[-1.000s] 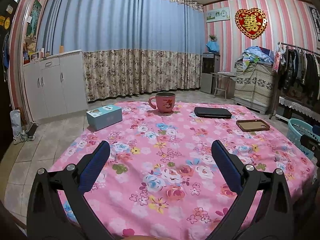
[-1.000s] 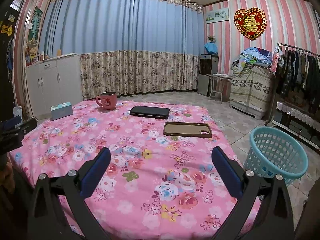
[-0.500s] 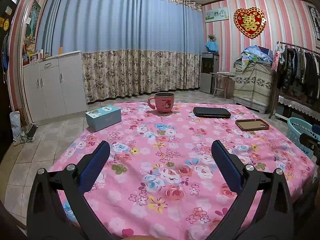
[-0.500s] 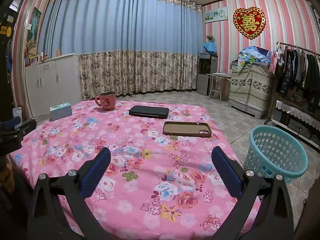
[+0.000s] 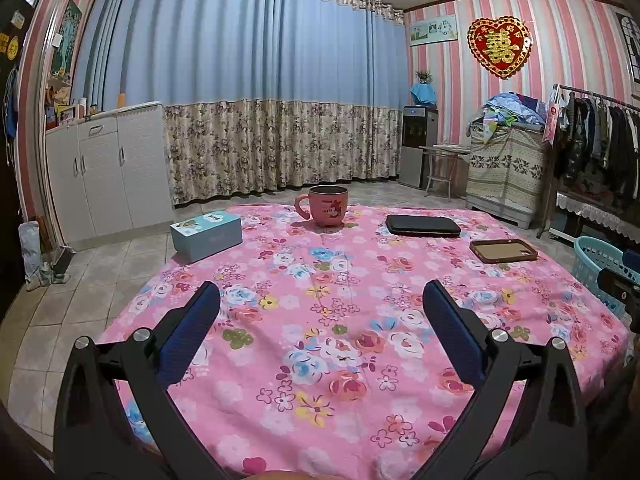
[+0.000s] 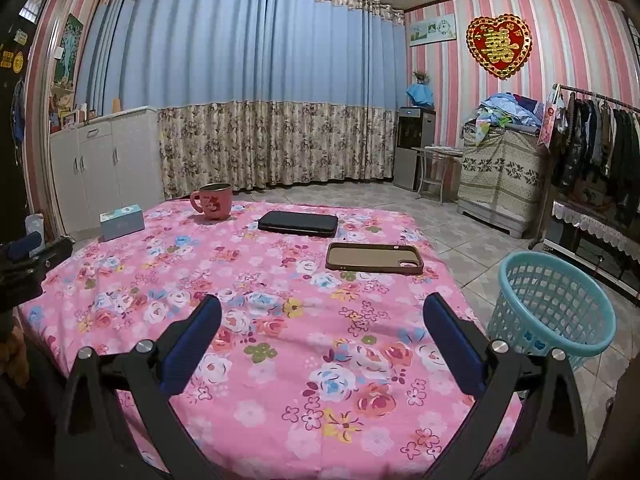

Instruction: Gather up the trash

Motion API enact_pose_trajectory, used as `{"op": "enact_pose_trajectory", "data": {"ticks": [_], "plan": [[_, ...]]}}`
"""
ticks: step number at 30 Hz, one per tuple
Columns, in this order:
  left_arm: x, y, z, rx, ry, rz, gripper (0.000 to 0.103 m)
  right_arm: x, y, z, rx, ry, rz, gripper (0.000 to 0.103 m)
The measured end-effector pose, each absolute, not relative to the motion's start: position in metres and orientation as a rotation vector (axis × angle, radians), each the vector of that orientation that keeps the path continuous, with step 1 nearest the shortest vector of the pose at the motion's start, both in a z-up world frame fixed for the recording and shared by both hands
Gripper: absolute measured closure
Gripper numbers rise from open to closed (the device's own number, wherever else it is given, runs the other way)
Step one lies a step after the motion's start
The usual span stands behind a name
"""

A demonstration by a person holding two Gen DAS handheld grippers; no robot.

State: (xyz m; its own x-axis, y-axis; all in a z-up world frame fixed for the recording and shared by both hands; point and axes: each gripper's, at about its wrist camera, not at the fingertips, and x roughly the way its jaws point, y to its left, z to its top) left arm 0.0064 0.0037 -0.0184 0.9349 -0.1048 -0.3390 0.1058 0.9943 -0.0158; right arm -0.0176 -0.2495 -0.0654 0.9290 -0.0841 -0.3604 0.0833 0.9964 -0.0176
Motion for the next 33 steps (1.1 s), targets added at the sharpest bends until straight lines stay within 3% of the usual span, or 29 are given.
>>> {"op": "enact_pose_trajectory", "data": {"ticks": [33], "plan": [[0.0056,0.0004,-0.0168,0.006,0.343,-0.112,0.005,-0.017,-0.249,-0.0654,-0.003,0.372,-0.086,0.004]]}}
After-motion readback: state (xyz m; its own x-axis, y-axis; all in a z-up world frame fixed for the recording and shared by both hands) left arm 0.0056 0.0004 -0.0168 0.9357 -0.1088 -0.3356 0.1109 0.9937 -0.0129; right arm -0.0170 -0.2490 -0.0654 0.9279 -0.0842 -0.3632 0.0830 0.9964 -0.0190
